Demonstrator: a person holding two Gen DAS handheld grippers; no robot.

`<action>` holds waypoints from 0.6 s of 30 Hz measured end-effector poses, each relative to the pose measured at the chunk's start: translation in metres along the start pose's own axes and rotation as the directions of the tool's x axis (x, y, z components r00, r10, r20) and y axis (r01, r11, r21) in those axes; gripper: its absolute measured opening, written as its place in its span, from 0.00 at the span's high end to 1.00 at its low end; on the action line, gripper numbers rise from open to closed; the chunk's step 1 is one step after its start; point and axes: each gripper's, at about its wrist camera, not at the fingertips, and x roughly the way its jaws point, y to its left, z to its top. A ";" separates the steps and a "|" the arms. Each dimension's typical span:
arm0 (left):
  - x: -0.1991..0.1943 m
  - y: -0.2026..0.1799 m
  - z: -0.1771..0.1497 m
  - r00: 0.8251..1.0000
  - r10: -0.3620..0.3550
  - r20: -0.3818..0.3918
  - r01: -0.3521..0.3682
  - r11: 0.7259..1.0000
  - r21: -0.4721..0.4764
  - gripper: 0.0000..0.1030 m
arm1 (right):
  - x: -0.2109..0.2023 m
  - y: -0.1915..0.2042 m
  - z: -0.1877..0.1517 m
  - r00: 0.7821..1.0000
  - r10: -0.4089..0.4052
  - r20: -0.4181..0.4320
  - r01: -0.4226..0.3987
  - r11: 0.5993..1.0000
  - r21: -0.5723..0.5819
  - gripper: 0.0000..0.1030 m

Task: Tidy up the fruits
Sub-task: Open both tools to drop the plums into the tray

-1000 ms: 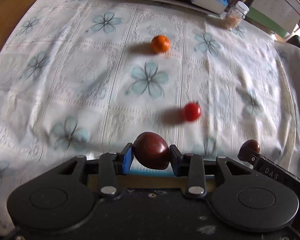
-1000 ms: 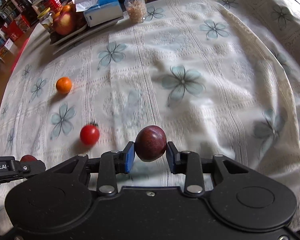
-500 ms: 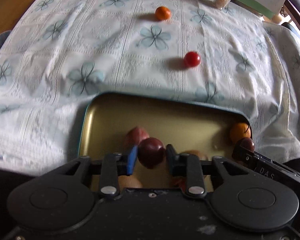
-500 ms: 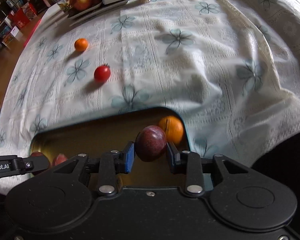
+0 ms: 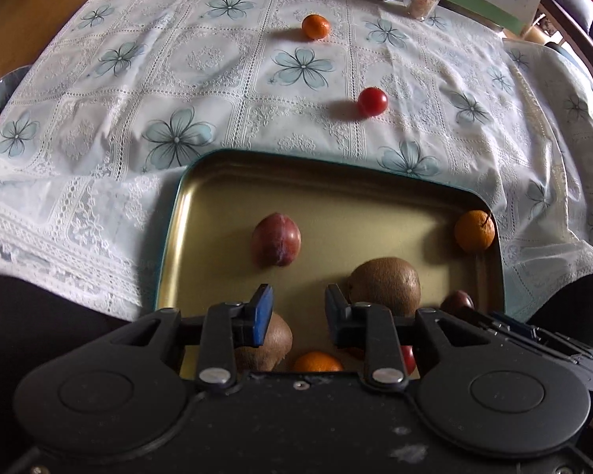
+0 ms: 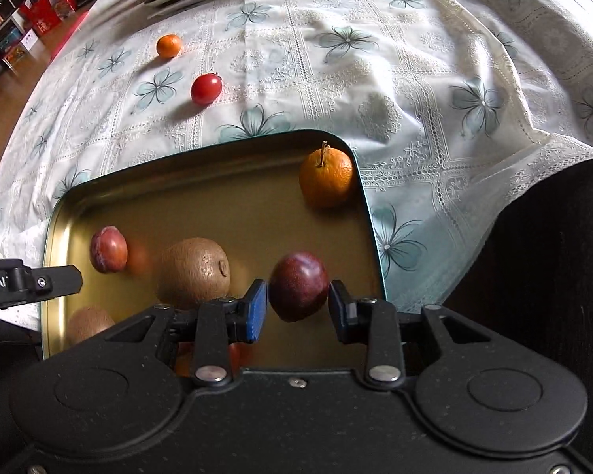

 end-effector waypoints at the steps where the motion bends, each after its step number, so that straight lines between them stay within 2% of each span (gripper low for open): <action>1: 0.000 0.000 -0.003 1.000 0.001 0.002 -0.001 1.000 -0.001 0.72 | -0.001 0.001 -0.001 1.000 -0.003 0.008 0.003 1.000 -0.002 0.58; 11: 0.004 0.012 -0.037 0.999 0.021 0.024 -0.020 0.999 -0.026 0.71 | 0.006 -0.002 -0.018 0.999 -0.009 -0.038 0.009 1.000 0.008 0.58; 18: 0.003 0.019 -0.054 0.996 0.035 0.078 -0.034 0.999 -0.017 0.70 | 0.001 -0.009 -0.031 1.000 -0.013 0.001 0.013 1.000 0.015 0.58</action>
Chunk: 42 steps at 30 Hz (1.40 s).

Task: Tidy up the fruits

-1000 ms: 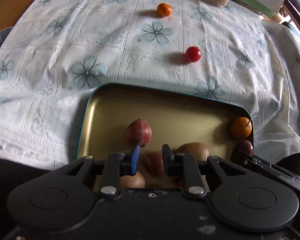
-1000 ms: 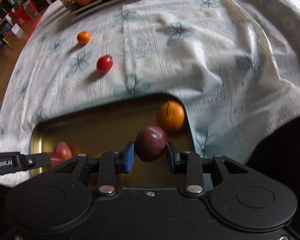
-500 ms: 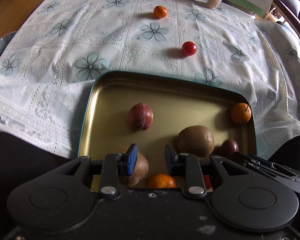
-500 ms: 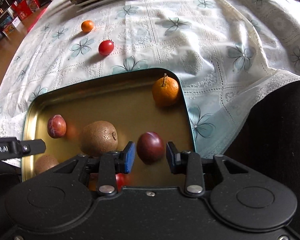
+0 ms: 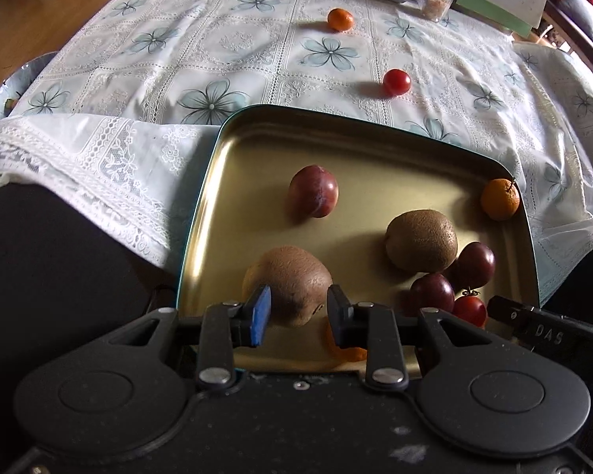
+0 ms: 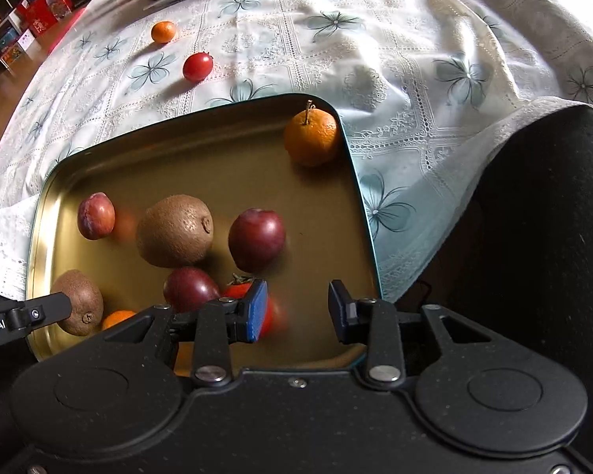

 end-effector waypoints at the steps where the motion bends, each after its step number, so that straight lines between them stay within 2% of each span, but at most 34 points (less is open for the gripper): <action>1: -0.001 0.001 -0.003 1.000 -0.002 0.014 0.002 1.000 0.002 0.70 | -0.001 -0.001 0.000 1.000 0.002 0.007 -0.002 1.000 0.002 0.58; 6: 0.002 0.004 -0.018 0.997 0.028 0.068 -0.030 0.999 0.032 0.70 | -0.001 -0.002 -0.002 1.000 0.001 0.019 -0.001 1.000 0.004 0.58; 9: 0.001 0.006 -0.019 0.997 -0.013 0.072 0.010 0.999 0.031 0.70 | 0.001 -0.003 -0.002 1.000 0.005 0.009 -0.006 1.000 0.011 0.58; 11: 0.002 0.006 -0.018 0.997 -0.015 0.078 0.013 0.999 0.031 0.69 | 0.002 -0.004 -0.002 1.000 0.008 0.008 -0.009 1.000 0.020 0.58; 15: 0.007 0.005 -0.020 0.998 -0.015 0.058 0.012 0.999 0.040 0.70 | 0.004 -0.006 -0.001 1.000 0.011 0.002 -0.011 0.999 0.034 0.58; 42: 0.008 0.003 -0.020 0.998 -0.007 0.065 0.004 0.999 0.051 0.69 | 0.002 -0.007 -0.003 0.999 0.036 0.012 -0.036 0.999 0.040 0.58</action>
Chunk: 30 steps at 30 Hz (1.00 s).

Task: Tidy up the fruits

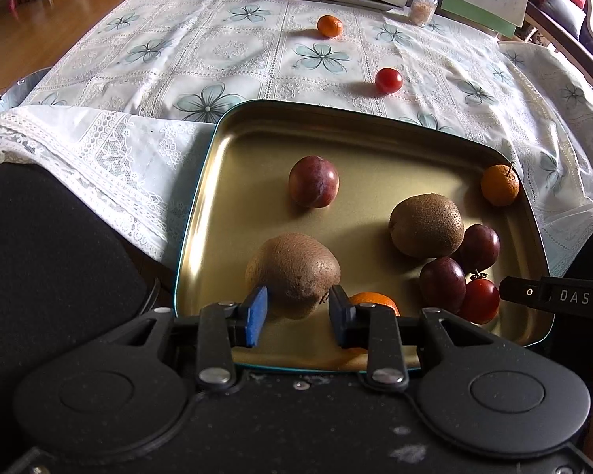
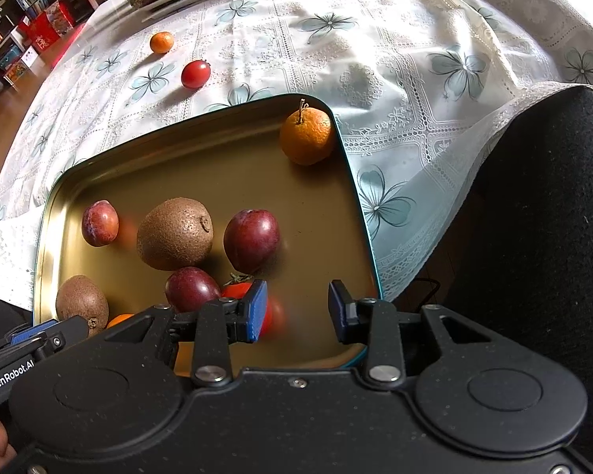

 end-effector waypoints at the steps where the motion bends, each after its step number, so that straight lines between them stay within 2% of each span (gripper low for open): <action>1: 0.000 0.000 0.000 1.000 0.000 0.000 0.000 1.000 0.001 0.69 | 0.000 0.000 0.000 1.000 0.000 0.000 0.000 1.000 0.000 0.58; 30: 0.005 -0.002 0.001 0.999 -0.004 -0.042 0.005 1.000 0.014 0.68 | -0.001 0.001 0.000 1.000 -0.003 0.002 0.003 1.000 -0.001 0.58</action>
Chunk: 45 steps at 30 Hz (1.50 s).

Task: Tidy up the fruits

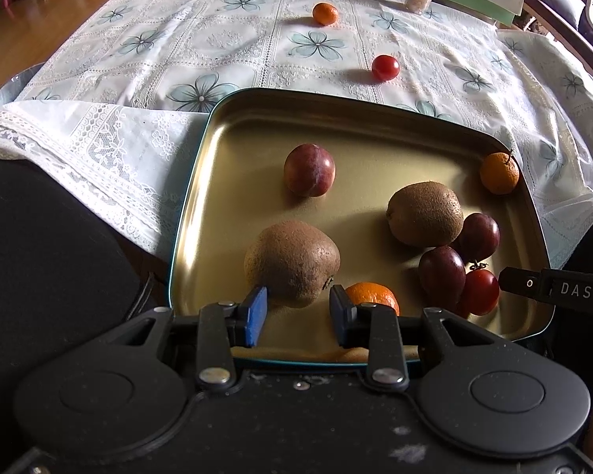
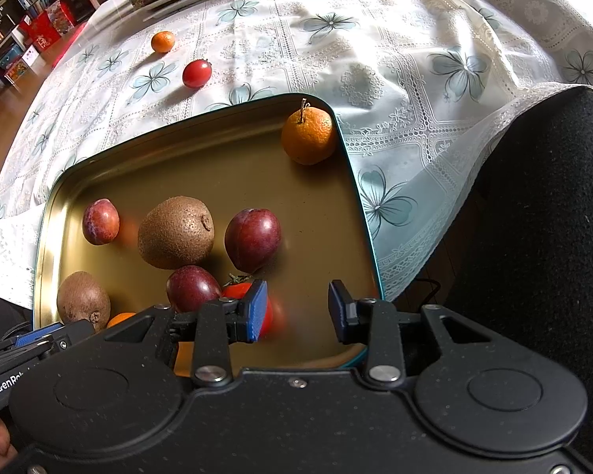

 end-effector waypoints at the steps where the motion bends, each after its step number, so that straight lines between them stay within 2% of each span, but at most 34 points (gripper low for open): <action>1: 0.000 0.000 0.000 1.000 -0.001 -0.007 0.001 1.000 0.000 0.68 | 0.000 0.000 0.000 1.000 0.000 0.000 0.000 1.000 0.000 0.58; 4: 0.002 0.000 0.002 0.999 -0.020 -0.035 0.019 1.000 -0.006 0.68 | 0.000 -0.001 0.000 1.000 0.000 -0.002 0.000 1.000 -0.002 0.58; 15: 0.007 -0.009 0.005 0.993 0.002 -0.120 -0.004 1.000 -0.017 0.68 | -0.004 0.011 -0.001 1.000 -0.024 -0.008 0.023 0.997 -0.068 0.58; 20: 0.007 -0.008 0.012 0.983 -0.050 -0.177 0.040 0.997 -0.059 0.68 | -0.005 0.017 -0.001 0.999 -0.038 -0.022 0.036 0.994 -0.100 0.58; 25: 0.004 -0.008 0.021 0.980 -0.064 -0.190 0.049 0.995 -0.082 0.68 | -0.004 0.021 0.007 0.997 -0.018 -0.072 0.010 0.994 -0.112 0.58; 32: 0.003 -0.005 0.035 0.972 -0.074 -0.224 0.056 0.995 -0.084 0.68 | 0.004 0.021 0.023 0.985 0.030 -0.171 -0.043 0.997 -0.068 0.58; 38: 0.006 -0.001 0.052 0.967 -0.050 -0.249 0.034 0.997 -0.068 0.68 | 0.007 0.024 0.038 0.975 0.017 -0.223 -0.036 0.996 -0.078 0.58; 45: 0.010 0.003 0.078 0.965 -0.032 -0.260 0.021 0.999 -0.045 0.68 | 0.006 0.035 0.059 0.973 -0.029 -0.229 -0.011 0.985 -0.170 0.58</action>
